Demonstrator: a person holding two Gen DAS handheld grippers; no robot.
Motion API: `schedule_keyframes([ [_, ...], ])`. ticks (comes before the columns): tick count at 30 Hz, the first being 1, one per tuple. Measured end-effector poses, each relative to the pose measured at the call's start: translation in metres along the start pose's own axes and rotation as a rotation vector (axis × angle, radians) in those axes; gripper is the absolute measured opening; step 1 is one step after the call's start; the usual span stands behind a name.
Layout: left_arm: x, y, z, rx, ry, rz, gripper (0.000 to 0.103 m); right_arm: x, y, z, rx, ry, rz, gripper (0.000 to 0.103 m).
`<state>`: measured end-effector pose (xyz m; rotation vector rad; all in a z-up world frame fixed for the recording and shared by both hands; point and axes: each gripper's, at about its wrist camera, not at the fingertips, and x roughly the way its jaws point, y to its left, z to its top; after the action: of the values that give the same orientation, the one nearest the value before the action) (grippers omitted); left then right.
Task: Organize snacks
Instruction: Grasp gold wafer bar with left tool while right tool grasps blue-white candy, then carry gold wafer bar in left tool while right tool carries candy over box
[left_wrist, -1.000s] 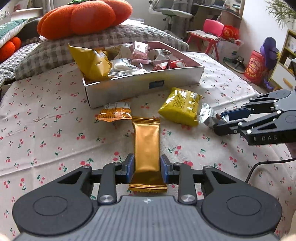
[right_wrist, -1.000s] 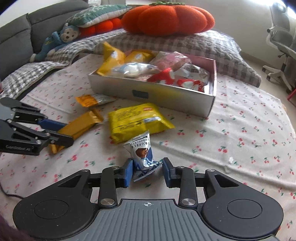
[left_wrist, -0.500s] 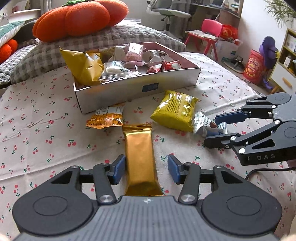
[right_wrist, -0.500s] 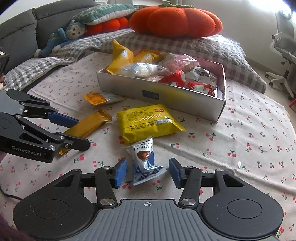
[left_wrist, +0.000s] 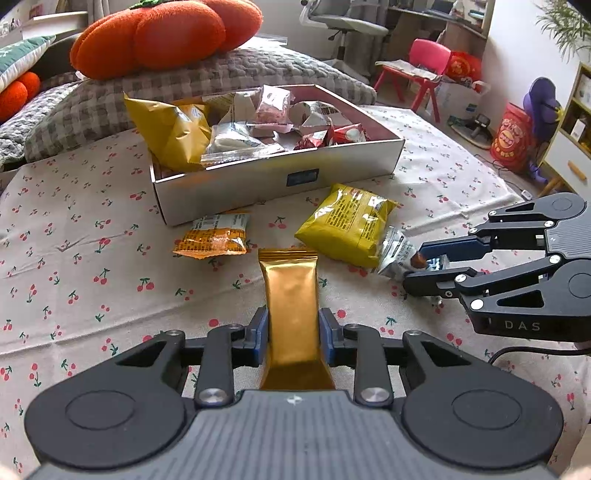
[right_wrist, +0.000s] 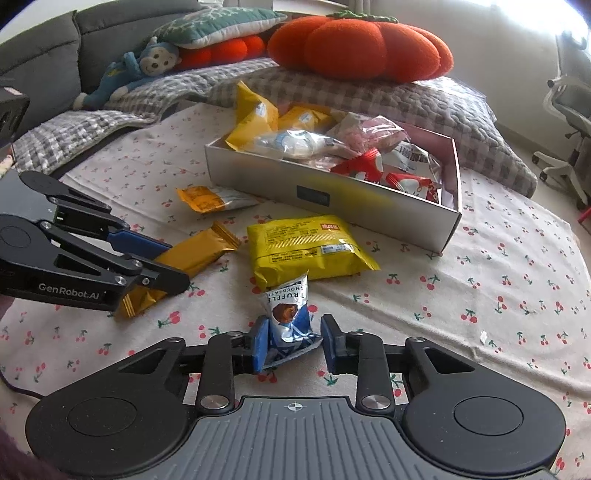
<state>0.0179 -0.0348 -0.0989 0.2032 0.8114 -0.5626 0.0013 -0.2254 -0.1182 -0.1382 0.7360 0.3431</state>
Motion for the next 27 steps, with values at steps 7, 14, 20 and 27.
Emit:
schedule_keyframes([
  [7, -0.007, 0.001, 0.005, -0.021, -0.018, -0.009, 0.026, -0.004, -0.003, 0.004, 0.023, -0.010, 0.013, 0.023],
  [14, -0.012, 0.007, 0.010, -0.057, -0.029, -0.017, 0.026, -0.012, -0.003, 0.008, 0.031, -0.032, 0.022, 0.022],
  [20, -0.018, 0.008, 0.015, -0.074, -0.049, -0.023, 0.026, -0.024, -0.003, 0.013, 0.036, -0.069, 0.035, 0.022],
  [27, -0.026, 0.013, 0.028, -0.105, -0.097, -0.027, 0.026, -0.035, -0.012, 0.027, 0.067, -0.123, 0.022, 0.022],
])
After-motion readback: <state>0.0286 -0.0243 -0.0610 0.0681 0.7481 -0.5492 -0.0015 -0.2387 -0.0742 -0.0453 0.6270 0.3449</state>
